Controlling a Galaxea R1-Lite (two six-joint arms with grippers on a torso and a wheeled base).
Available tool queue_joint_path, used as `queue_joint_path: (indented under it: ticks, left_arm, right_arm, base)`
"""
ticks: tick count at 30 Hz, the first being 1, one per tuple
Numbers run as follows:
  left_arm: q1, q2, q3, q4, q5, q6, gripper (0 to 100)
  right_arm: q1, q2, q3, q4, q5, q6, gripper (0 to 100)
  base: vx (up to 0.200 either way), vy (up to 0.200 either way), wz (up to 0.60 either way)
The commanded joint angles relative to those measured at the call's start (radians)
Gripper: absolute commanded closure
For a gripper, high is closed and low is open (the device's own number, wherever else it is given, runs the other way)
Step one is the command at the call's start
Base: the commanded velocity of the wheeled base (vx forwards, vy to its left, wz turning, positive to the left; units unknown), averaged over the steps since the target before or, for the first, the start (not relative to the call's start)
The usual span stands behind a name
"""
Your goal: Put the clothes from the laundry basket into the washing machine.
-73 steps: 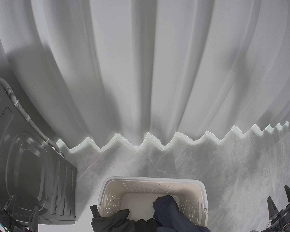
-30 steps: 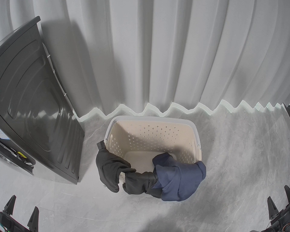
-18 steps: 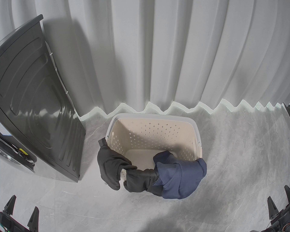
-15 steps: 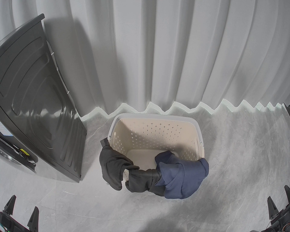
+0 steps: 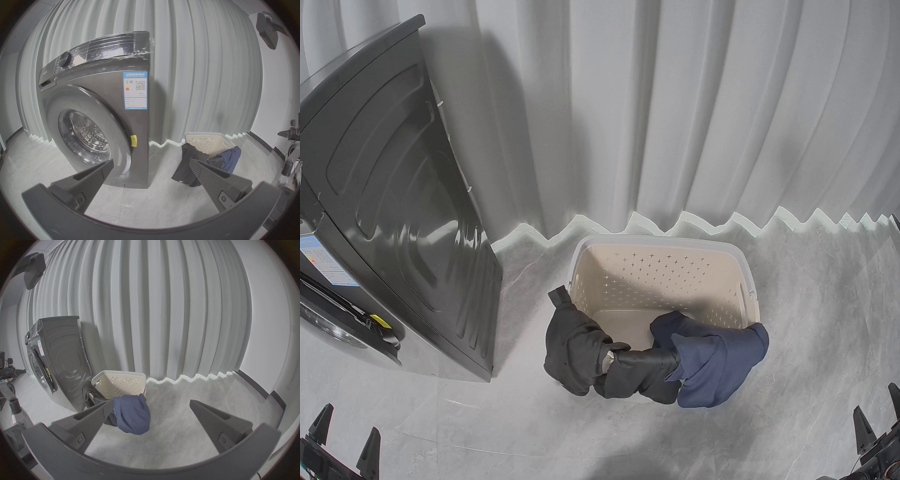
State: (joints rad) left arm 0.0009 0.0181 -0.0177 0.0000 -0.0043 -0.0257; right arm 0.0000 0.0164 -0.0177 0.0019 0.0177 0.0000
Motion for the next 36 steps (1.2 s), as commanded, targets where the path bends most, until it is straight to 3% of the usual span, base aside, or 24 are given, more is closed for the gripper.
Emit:
queue_joint_path:
  ticks: [1,5,11,23,32,36]
  left_arm:
    - [0.001,-0.017,0.016,0.002,0.000,0.000,0]
    - [0.001,-0.017,0.016,0.000,0.000,0.000,0]
    - [0.001,-0.017,0.016,0.000,0.000,0.000,0]
    - [0.001,-0.017,0.016,0.002,0.000,0.000,0]
    - [0.001,-0.017,0.016,0.000,0.000,0.000,0]
    - [-0.001,-0.017,0.016,0.000,0.000,0.000,0]
  right_arm:
    - [0.000,-0.001,0.016,0.000,0.001,0.000,0]
    - [0.000,-0.001,0.016,0.000,0.001,0.000,0]
    - [0.000,-0.001,0.016,0.000,0.001,0.000,0]
    - [0.000,-0.001,0.016,0.000,0.001,0.000,0]
    - [0.000,-0.001,0.016,0.000,0.001,0.000,0]
    - [0.000,-0.001,0.016,0.000,0.001,0.000,0]
  base:
    - [0.000,0.200,0.00]
    - [0.000,0.200,0.00]
    - [0.000,0.000,0.00]
    - [-0.200,0.000,0.00]
    - [0.000,0.000,0.00]
    - [0.000,0.200,0.00]
